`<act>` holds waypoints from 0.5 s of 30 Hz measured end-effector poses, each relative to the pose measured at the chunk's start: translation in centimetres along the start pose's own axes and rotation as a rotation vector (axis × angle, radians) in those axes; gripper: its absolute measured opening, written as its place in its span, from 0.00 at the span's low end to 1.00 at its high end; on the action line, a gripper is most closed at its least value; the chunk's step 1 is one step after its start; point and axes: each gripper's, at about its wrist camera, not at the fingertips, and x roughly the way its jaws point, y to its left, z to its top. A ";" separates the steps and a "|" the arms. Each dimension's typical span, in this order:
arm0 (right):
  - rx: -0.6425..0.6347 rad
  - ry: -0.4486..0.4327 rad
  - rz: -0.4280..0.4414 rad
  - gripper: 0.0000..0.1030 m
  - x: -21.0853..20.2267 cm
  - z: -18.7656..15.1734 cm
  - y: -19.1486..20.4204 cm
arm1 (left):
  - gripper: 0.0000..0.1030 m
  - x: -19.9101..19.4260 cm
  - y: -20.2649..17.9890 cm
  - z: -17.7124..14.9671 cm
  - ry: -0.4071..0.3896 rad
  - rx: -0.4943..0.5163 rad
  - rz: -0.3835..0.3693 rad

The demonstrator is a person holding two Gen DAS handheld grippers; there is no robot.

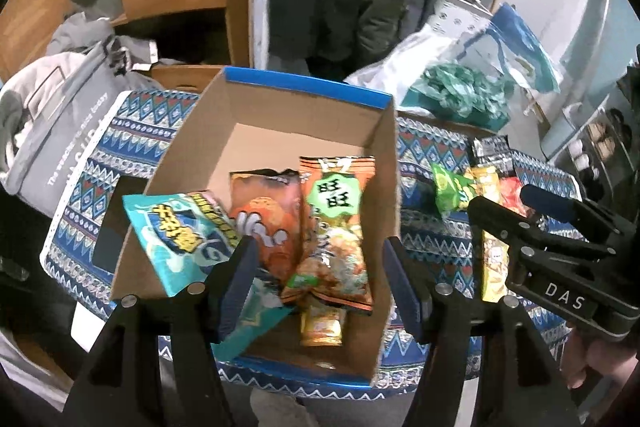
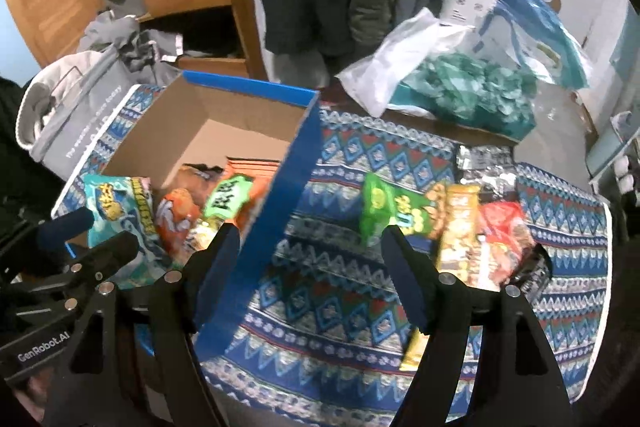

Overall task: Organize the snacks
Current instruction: 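Lower both bags into the cardboard box and open both tools, then move both tools back toward the remaining snacks on the tablecloth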

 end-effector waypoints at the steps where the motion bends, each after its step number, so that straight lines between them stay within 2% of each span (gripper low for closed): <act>1: 0.004 -0.001 -0.003 0.72 -0.1 -0.2 -0.4 | 0.63 0.0 -0.4 0.0 0.001 0.008 -0.001; 10: 0.039 0.008 -0.055 0.73 -0.8 -2.0 -4.2 | 0.67 0.5 -4.4 -0.5 0.015 0.097 0.014; 15: 0.033 0.017 -0.113 0.74 -0.8 -3.2 -6.1 | 0.70 0.9 -6.4 -0.7 0.028 0.135 0.022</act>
